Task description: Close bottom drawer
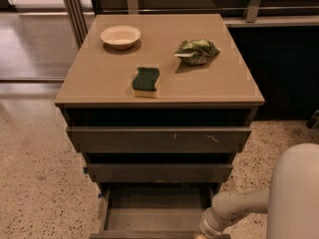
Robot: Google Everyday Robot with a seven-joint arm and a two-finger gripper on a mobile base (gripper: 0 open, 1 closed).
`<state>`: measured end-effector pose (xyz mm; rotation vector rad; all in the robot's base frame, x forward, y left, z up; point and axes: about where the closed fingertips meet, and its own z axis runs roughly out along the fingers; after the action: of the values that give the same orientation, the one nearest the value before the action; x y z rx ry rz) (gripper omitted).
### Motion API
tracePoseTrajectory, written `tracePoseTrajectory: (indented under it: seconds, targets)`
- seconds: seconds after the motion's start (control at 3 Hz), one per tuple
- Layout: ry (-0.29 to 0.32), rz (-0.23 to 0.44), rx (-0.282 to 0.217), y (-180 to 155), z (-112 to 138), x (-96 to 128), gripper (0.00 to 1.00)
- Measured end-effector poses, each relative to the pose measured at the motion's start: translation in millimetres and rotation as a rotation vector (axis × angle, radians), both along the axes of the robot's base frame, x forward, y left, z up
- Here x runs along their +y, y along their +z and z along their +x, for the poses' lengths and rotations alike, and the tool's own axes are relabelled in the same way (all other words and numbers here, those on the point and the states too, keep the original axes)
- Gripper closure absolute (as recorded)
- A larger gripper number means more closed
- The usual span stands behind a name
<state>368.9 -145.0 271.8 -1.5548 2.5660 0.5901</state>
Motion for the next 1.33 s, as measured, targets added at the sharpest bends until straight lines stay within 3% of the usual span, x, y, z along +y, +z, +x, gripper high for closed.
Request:
tracePoseTrajectory:
  seconds: [0.33, 0.67, 1.0, 1.33]
  targets:
    - [0.01, 0.02, 0.058, -56.3, 5.0, 8.3, 0.0]
    - [0.01, 0.02, 0.059, -56.4, 5.0, 8.3, 0.0]
    - [0.03, 0.012, 0.096, -81.9, 12.5, 18.4, 0.0]
    - [0.015, 0.005, 0.089, -97.0, 13.4, 16.0, 0.0]
